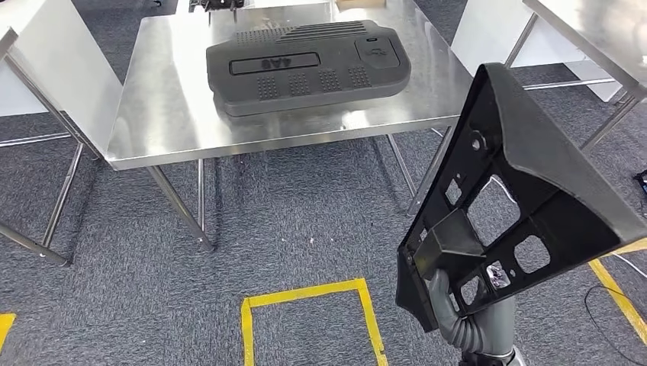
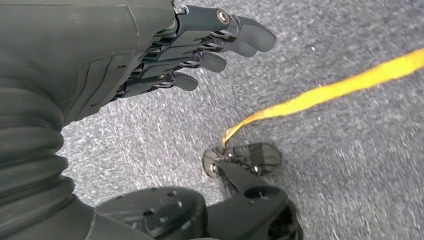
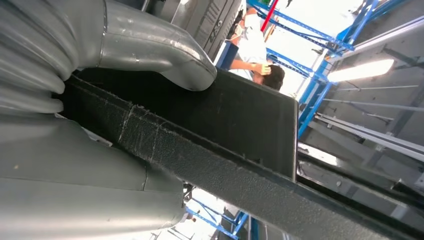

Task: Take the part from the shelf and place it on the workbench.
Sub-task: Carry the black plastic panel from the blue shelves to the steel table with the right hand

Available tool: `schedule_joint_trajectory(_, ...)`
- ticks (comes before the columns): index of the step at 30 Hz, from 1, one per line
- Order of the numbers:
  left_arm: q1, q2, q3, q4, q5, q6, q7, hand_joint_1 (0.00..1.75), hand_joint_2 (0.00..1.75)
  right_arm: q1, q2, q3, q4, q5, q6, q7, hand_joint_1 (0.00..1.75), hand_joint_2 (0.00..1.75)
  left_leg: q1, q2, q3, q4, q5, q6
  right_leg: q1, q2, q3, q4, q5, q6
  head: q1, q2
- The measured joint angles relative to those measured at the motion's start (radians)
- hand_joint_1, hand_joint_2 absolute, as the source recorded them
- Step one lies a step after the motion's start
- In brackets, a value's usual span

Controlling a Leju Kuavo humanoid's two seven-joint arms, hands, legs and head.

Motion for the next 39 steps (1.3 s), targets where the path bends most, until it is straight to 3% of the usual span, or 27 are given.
schedule_joint_trajectory(2, -0.002, 0.000, 0.000, 0.000, 0.000, 0.000, 0.000, 0.00, 1.75, 0.001, 0.000, 0.000, 0.000, 0.000, 0.000, 0.000, 1.75, 1.75, 0.001, 0.014, 0.001, -0.008, 0.008, 0.015, 0.001, -0.022, -0.021, 0.033, -0.018, 0.005, 0.002, 0.000)
schedule_joint_trajectory(5, -0.001, 0.000, 0.000, 0.000, 0.000, 0.000, 0.000, 0.00, 1.75, 0.001, 0.000, 0.000, 0.000, 0.000, 0.000, 0.000, 1.75, 1.75, -0.002, 0.038, -0.001, -0.011, 0.010, 0.026, 0.005, -0.066, -0.111, 0.212, -0.095, -0.004, 0.007, 0.000)
schedule_joint_trajectory(7, -0.001, 0.000, 0.000, 0.000, 0.000, 0.000, 0.001, 0.00, 1.75, 0.002, 0.000, 0.000, 0.000, 0.001, 0.000, 0.000, 1.75, 1.75, -0.005, 0.055, -0.002, -0.010, 0.008, 0.027, 0.006, -0.072, -0.145, 0.283, -0.113, 0.001, 0.007, 0.000)
schedule_joint_trajectory(8, -0.001, 0.000, 0.000, 0.000, 0.000, 0.000, 0.001, 0.00, 1.75, 0.002, 0.000, 0.000, 0.000, 0.001, 0.000, 0.000, 1.75, 1.75, -0.005, 0.062, -0.002, -0.010, 0.008, 0.027, 0.006, -0.074, -0.132, 0.261, -0.100, 0.007, 0.007, 0.000)
schedule_joint_trajectory(10, -0.002, -0.001, 0.000, 0.000, 0.002, 0.000, -0.001, 0.00, 1.75, 0.002, 0.000, 0.000, 0.000, 0.002, -0.001, 0.000, 1.75, 1.75, -0.006, 0.073, 0.000, -0.010, 0.006, 0.025, 0.007, -0.091, -0.059, 0.126, -0.054, 0.017, 0.008, 0.000)
schedule_joint_trajectory(12, -0.002, -0.001, 0.000, 0.000, 0.003, 0.000, -0.006, 0.00, 1.75, 0.002, 0.000, 0.000, 0.000, 0.008, -0.003, -0.001, 1.75, 1.75, -0.011, 0.080, 0.001, -0.009, 0.003, 0.018, 0.012, -0.109, 0.004, 0.015, -0.022, 0.013, 0.007, 0.000)
schedule_joint_trajectory(13, -0.003, -0.001, 0.000, 0.000, 0.004, 0.000, -0.009, 0.00, 1.75, 0.003, 0.000, 0.000, 0.000, 0.014, -0.005, -0.003, 1.75, 1.75, -0.015, 0.082, 0.001, -0.008, 0.000, 0.017, 0.014, -0.111, 0.017, -0.006, -0.015, 0.009, 0.006, 0.000)
schedule_joint_trajectory(17, -0.003, -0.001, 0.000, 0.000, 0.004, -0.001, -0.011, 0.00, 1.75, 0.003, 0.000, 0.000, 0.000, 0.036, -0.011, -0.007, 1.75, 1.75, -0.017, 0.085, 0.006, -0.010, 0.000, 0.031, 0.015, -0.105, 0.020, -0.009, -0.008, 0.007, 0.006, 0.000)
schedule_joint_trajectory(26, -0.003, -0.001, -0.005, 0.000, 0.003, -0.020, 0.010, 0.00, 1.75, 0.000, 0.000, 0.008, 0.000, 0.055, -0.011, -0.007, 1.75, 1.75, -0.013, 0.084, 0.010, -0.020, 0.005, 0.009, 0.018, -0.105, 0.019, -0.007, -0.011, 0.003, 0.006, 0.000)
schedule_joint_trajectory(39, -0.003, -0.001, -0.011, 0.000, 0.003, -0.032, 0.017, 0.00, 1.75, -0.005, -0.001, 0.016, 0.003, 0.067, -0.011, -0.007, 1.75, 1.75, -0.024, 0.084, 0.010, -0.020, 0.005, 0.009, 0.009, -0.105, 0.020, -0.007, -0.010, 0.004, 0.006, 0.000)
